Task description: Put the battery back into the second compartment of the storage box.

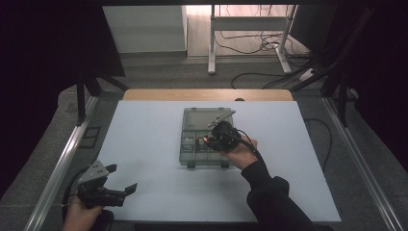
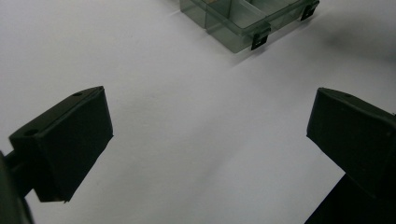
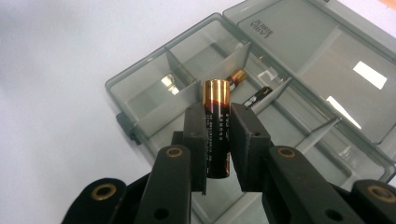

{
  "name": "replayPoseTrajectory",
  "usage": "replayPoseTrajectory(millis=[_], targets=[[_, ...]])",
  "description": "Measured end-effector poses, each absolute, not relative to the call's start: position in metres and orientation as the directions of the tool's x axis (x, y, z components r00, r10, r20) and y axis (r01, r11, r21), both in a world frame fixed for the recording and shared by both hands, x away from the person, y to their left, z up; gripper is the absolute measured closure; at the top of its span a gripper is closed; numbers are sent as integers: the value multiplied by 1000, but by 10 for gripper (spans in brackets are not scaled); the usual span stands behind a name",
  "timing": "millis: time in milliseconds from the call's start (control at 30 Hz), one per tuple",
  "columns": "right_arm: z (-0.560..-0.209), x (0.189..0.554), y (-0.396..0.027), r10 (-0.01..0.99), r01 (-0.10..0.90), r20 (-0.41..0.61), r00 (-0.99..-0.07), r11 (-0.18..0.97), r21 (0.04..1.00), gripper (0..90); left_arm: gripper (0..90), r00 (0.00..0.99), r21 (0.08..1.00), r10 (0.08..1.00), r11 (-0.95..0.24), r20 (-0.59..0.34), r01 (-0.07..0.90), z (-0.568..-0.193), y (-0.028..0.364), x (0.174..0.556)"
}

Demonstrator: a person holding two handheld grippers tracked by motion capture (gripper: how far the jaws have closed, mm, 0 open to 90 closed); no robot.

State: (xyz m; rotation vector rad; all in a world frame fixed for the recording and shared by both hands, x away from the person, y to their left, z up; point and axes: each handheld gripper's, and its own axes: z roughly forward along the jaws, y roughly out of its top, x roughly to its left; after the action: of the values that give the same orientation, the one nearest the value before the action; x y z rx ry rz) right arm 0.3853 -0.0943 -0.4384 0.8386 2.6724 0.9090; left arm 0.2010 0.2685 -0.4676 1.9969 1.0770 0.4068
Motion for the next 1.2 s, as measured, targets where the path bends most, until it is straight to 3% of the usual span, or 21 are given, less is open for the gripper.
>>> replayPoseTrajectory(millis=[367, 1067, 1200], targets=[[-436, 404, -83, 599, 455, -6, -801, 615, 644, 767, 5, 584, 782, 807, -303, -94, 544, -468, 269, 201], [-470, 434, -53, 674, 547, -10, -739, 608, 575, 765, 3, 585, 784, 805, -302, -95, 542, -468, 270, 201], [-475, 436, -51, 671, 537, -21, -741, 611, 581, 724, 3, 586, 785, 805, -302, -93, 541, -468, 269, 200]])
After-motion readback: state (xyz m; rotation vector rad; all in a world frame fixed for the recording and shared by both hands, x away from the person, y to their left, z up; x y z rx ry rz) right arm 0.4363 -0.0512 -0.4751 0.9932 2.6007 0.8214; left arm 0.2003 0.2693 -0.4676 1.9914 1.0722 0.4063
